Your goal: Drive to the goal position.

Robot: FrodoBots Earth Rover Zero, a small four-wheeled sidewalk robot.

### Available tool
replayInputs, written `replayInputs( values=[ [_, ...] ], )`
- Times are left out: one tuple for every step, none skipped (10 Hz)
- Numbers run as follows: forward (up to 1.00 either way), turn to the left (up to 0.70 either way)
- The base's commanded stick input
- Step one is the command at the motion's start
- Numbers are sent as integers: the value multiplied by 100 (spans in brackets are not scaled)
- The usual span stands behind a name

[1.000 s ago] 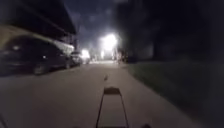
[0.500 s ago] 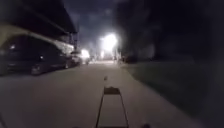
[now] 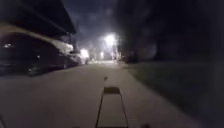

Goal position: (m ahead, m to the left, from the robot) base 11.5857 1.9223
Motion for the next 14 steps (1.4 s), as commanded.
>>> replayInputs(
  values=[
    [50, 0],
    [50, 0],
    [50, 0],
    [50, 0],
    [50, 0],
    [50, 0],
    [50, 0],
    [50, 0],
    [50, 0],
    [50, 0],
    [50, 0],
    [50, 0],
    [50, 0],
    [50, 0]
  ],
)
